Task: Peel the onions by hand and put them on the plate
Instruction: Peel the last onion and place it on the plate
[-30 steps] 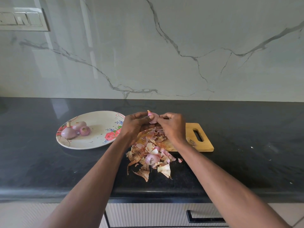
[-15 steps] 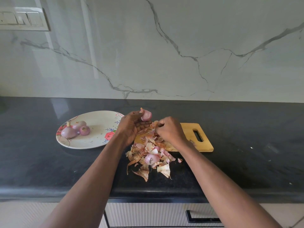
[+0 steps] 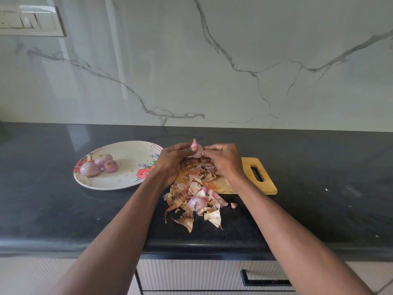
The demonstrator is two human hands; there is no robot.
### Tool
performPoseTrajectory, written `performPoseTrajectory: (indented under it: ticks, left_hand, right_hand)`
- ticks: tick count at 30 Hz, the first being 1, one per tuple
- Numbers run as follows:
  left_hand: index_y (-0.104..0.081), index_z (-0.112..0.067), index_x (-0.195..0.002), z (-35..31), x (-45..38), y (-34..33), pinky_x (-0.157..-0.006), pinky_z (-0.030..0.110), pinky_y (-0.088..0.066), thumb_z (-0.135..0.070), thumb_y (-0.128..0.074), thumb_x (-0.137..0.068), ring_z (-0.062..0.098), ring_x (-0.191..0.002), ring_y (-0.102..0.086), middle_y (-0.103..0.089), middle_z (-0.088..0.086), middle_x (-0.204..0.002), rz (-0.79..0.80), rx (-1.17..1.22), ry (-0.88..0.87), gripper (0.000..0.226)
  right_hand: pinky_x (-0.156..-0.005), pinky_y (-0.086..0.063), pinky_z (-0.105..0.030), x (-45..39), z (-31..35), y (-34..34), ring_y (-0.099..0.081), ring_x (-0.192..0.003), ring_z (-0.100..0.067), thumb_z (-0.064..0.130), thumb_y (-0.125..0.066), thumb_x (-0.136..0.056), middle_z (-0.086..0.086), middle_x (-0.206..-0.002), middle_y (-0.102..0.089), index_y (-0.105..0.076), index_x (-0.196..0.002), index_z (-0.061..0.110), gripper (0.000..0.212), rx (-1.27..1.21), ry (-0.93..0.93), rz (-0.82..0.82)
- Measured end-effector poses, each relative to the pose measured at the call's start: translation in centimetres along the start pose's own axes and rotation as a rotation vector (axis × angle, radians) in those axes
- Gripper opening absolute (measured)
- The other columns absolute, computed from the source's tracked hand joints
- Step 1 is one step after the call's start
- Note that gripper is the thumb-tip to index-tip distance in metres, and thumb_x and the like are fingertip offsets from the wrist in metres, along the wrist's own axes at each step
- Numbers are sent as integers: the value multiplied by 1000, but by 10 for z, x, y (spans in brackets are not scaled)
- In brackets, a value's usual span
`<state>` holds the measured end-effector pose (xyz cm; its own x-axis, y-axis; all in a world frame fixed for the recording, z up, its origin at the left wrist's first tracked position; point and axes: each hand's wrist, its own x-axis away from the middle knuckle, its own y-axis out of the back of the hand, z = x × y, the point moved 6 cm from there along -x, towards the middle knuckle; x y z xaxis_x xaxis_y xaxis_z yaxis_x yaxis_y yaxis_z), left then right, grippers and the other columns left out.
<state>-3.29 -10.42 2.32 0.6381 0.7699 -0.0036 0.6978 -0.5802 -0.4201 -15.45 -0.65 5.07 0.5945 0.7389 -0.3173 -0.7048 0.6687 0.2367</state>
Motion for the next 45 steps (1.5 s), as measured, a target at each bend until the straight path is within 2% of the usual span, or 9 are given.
performPoseTrajectory:
  ticks: [6, 10, 15, 21, 25, 31, 36, 42, 45]
  left_hand:
    - [-69, 10, -111, 0, 1, -7, -75, 34, -64, 5, -67, -87, 29, -79, -75, -75, 24, -95, 31, -68, -62, 24]
    - [-69, 8, -109, 0, 2, -8, -67, 29, -62, 5, -64, -91, 27, -74, -75, -76, 21, -90, 42, -89, -70, 19]
    - [-64, 12, -117, 3, -4, -2, -89, 40, -60, -4, -64, -93, 35, -91, -70, -71, 29, -107, 20, -43, -32, 29]
    - [-64, 7, -107, 2, -3, -2, -74, 29, -61, -6, -52, -101, 27, -82, -67, -74, 22, -95, 9, 50, 56, 19]
    - [-63, 7, -107, 3, -1, -2, -80, 33, -61, -7, -54, -101, 29, -87, -68, -72, 24, -102, 8, 134, 101, 18]
    - [-65, 4, -111, 0, -3, 6, -71, 30, -63, -7, -63, -96, 26, -82, -72, -70, 22, -105, -72, 91, 43, 18]
    - [-62, -1, -115, -1, -4, 13, -71, 30, -62, -10, -66, -95, 25, -79, -73, -69, 23, -112, -105, 82, 31, 23]
    - [-62, 5, -117, 0, -4, 9, -79, 32, -63, -4, -63, -95, 28, -87, -72, -70, 25, -113, -54, 61, 51, 24]
    - [-65, 6, -114, 1, -4, 6, -85, 34, -62, -4, -65, -93, 28, -92, -72, -72, 23, -109, -20, 41, 62, 23]
  right_hand:
    - [-53, -55, -34, 5, -2, -1, -70, -61, -21, 25, -85, -77, 0, -65, -73, -77, -72, 8, 19, 4, 53, -120]
    - [-54, -59, -37, 6, -3, -1, -70, -61, -23, 23, -86, -76, 1, -64, -72, -76, -69, 13, 16, -2, 48, -156]
    - [-52, -53, -22, 3, -8, 1, -64, -55, -3, 3, -78, -76, -2, -67, -72, -76, -73, 8, 6, -51, -40, -131]
    - [-55, -56, -25, 5, -12, -2, -68, -55, -15, -2, -73, -81, -8, -64, -70, -71, -79, -2, 3, -419, -265, -75]
    - [-62, -58, -28, 3, -13, -4, -68, -55, -18, -5, -72, -80, -10, -65, -70, -71, -84, -6, 4, -486, -297, -60]
    - [-50, -42, -6, -5, -8, 5, -65, -68, -3, 12, -69, -88, 5, -79, -73, -77, -82, 14, 11, 97, -48, -32]
    - [-54, -43, -17, -2, -13, -14, -63, -69, -3, 15, -75, -83, 7, -79, -72, -80, -85, 14, 6, 376, -37, 190]
    - [-64, -47, -14, -5, -3, -3, -69, -86, -9, 32, -78, -84, 4, -98, -74, -75, -110, 14, 32, 159, 49, 37]
    - [-68, -54, -21, -4, -1, -4, -71, -83, -12, 27, -79, -82, 3, -94, -75, -76, -106, 12, 29, 142, 66, 46]
